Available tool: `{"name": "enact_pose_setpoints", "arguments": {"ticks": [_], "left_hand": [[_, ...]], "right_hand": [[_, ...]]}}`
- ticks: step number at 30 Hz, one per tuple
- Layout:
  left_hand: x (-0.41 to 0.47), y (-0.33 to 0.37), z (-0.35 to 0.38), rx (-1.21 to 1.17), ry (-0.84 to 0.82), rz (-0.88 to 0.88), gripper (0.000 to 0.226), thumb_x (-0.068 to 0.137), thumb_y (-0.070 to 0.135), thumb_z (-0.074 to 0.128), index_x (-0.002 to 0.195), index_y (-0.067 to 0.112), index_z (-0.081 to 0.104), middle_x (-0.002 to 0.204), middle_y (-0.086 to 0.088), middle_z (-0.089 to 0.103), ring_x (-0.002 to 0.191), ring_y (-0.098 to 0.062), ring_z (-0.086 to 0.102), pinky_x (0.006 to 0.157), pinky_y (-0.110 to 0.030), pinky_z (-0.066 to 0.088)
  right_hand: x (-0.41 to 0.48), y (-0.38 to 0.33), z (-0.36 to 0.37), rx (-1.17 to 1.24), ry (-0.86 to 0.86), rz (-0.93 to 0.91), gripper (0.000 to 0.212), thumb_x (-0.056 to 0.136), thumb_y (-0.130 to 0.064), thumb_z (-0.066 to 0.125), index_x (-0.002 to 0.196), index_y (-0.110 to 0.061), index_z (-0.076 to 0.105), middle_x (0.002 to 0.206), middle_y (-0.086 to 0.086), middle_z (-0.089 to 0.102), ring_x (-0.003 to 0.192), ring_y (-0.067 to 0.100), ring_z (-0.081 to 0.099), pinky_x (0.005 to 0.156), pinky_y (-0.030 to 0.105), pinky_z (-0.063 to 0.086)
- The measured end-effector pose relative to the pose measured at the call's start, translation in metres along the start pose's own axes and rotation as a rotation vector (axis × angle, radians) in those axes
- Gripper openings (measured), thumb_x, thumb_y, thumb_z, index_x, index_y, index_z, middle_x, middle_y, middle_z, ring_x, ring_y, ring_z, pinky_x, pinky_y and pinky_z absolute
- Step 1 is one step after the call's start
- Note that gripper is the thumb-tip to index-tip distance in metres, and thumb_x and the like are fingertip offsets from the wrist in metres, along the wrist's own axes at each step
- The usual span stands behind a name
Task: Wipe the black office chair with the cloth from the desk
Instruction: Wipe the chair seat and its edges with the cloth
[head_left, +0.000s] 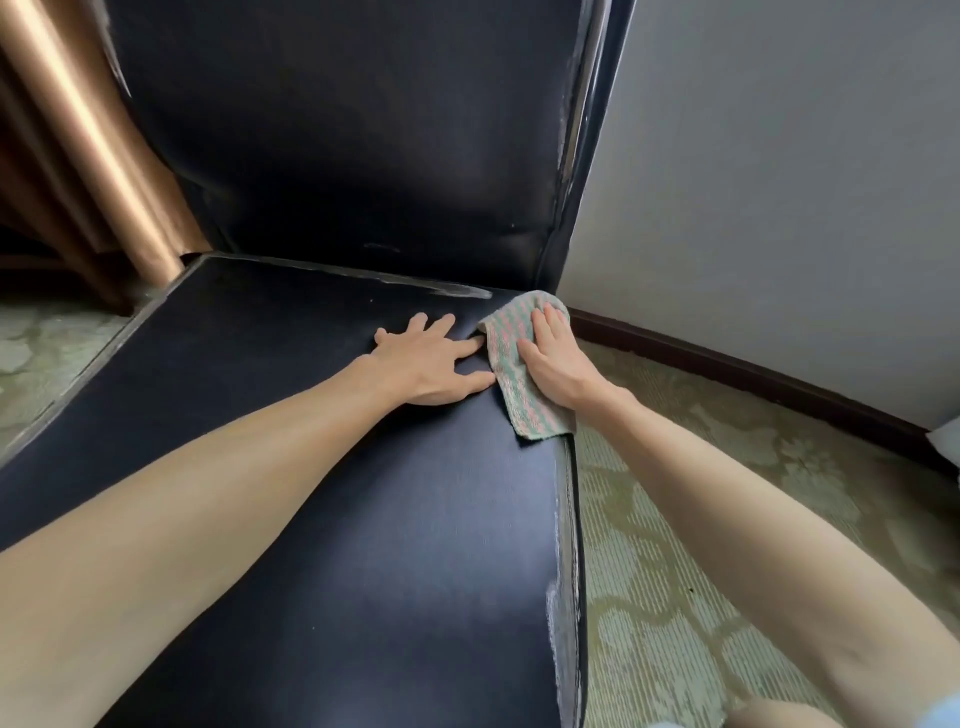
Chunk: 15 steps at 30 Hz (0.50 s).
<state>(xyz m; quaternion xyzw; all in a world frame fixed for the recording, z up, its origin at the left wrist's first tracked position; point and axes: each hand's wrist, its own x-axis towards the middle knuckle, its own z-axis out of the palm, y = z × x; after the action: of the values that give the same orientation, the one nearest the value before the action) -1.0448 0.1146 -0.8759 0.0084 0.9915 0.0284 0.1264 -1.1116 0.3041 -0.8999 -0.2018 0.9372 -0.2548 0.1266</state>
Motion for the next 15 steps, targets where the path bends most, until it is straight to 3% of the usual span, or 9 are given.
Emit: {"name": "enact_pose_setpoints", "arguments": {"ticks": [4, 10, 15], "left_hand": [[-0.001, -0.001, -0.002, 0.010, 0.004, -0.013, 0.078, 0.081, 0.083, 0.020, 0.150, 0.047, 0.016, 0.162, -0.001, 0.007, 0.146, -0.030, 0.007, 0.108, -0.065, 0.021], [0.000, -0.003, 0.003, 0.016, 0.007, 0.009, 0.074, 0.083, 0.082, 0.019, 0.149, 0.050, 0.011, 0.163, 0.001, 0.003, 0.148, -0.028, 0.001, 0.109, -0.065, 0.016], [-0.002, -0.002, 0.007, 0.008, -0.007, 0.032, 0.076, 0.079, 0.084, 0.018, 0.148, 0.052, 0.010, 0.163, 0.004, 0.001, 0.148, -0.027, -0.002, 0.111, -0.064, 0.012]], "right_hand": [[-0.009, -0.008, -0.001, -0.016, -0.015, -0.006, 0.062, 0.104, -0.034, 0.025, 0.154, -0.006, 0.000, 0.162, 0.005, -0.010, 0.148, 0.014, -0.014, 0.117, 0.029, -0.007], [-0.076, 0.007, 0.017, 0.004, -0.022, -0.117, 0.063, 0.104, -0.036, 0.026, 0.154, -0.010, -0.002, 0.161, 0.001, -0.015, 0.145, 0.008, -0.019, 0.115, 0.024, -0.011], [-0.065, 0.004, 0.015, 0.043, -0.032, -0.086, 0.063, 0.104, -0.034, 0.027, 0.154, -0.011, -0.003, 0.161, 0.000, -0.015, 0.145, 0.009, -0.020, 0.114, 0.023, -0.011]]}}
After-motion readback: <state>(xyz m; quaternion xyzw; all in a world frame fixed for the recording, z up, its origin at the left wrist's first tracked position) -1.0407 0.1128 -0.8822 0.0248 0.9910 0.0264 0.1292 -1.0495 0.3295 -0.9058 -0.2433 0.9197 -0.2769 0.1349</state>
